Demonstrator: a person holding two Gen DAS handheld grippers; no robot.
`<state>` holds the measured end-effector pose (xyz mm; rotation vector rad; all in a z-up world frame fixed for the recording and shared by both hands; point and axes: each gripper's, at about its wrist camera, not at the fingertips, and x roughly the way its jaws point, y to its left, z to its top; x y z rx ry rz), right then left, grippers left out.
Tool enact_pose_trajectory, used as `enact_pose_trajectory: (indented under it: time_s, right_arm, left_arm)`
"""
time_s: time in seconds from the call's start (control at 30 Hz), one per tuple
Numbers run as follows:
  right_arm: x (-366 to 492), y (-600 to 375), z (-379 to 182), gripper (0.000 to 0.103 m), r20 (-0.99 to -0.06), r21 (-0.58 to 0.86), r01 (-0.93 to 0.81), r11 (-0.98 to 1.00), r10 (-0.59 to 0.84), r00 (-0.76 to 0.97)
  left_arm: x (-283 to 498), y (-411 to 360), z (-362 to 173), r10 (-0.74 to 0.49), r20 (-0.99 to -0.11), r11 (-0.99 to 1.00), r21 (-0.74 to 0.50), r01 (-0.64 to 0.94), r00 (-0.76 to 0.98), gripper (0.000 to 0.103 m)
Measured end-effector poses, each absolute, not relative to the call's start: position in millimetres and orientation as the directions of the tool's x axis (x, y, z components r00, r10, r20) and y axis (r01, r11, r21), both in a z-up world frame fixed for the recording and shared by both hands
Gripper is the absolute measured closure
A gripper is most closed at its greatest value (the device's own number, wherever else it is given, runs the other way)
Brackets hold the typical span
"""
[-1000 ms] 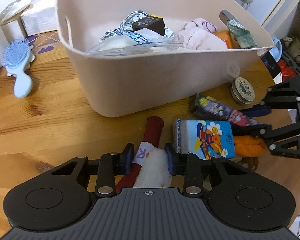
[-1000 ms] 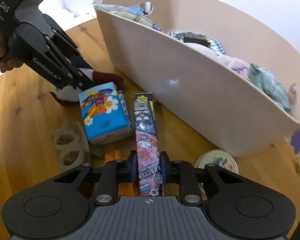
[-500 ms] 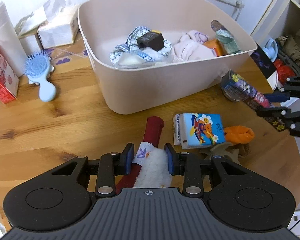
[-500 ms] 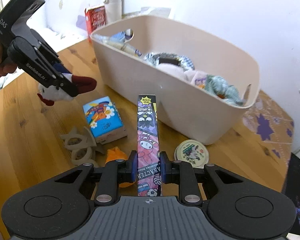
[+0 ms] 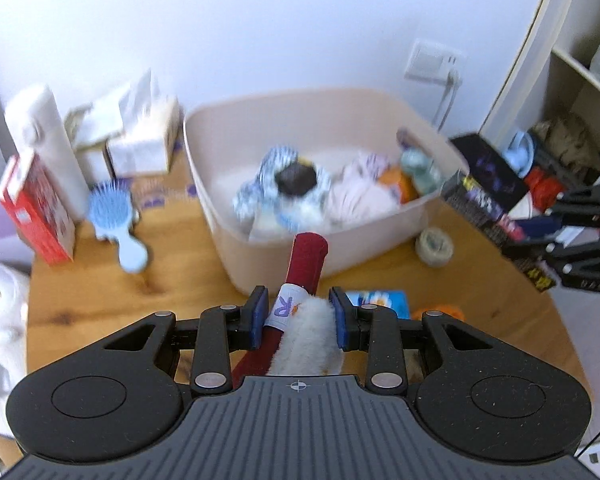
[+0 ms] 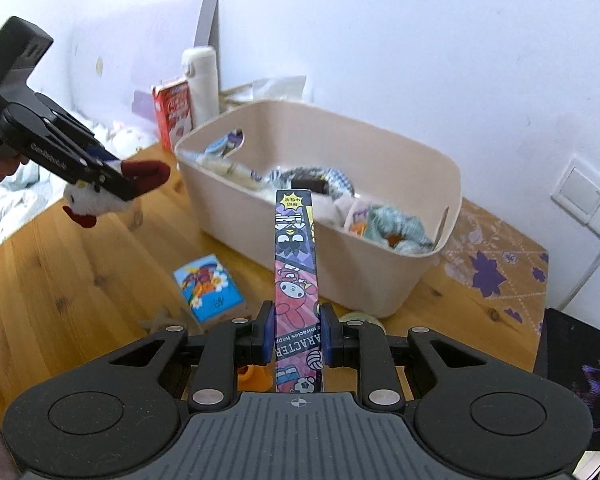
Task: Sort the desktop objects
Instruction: 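Lift both items over the basket and open both tools to drop them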
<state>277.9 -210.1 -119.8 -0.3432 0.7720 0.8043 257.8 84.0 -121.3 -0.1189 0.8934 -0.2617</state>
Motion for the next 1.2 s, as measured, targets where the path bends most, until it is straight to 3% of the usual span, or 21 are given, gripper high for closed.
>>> enact_pose_trajectory:
  time_s: [0.27, 0.53, 1.0, 1.2]
  right_arm:
    - [292.3, -207.5, -98.3, 0.081, -0.694, -0.041, -0.730, 0.682, 0.506, 0.512]
    - [323.2, -197.4, -78.8, 0.081, -0.658, -0.106, -0.713, 0.693, 0.488, 0.573]
    - [369.8, -155.5, -71.7, 0.081, -0.598, -0.266, -0.694, 0.669, 0.451, 0.663]
    - [381.3, -133.7, -94.4, 0.081, -0.637, -0.307, -0.733, 0.606, 0.442, 0.632]
  left_arm:
    - [273.2, 73.9, -84.2, -0.256, -0.671, 0.966, -0.157, 0.204, 0.696, 0.070]
    - [305.3, 57.5, -76.8, -0.267, -0.648, 0.962, -0.141, 0.233, 0.713, 0.069]
    - [365.3, 49.5, -100.4, -0.188, -0.698, 0.982, -0.141, 0.124, 0.691, 0.069]
    - [371.7, 50.7, -122.7, -0.153, -0.738, 0.986, -0.156, 0.055, 0.657, 0.069]
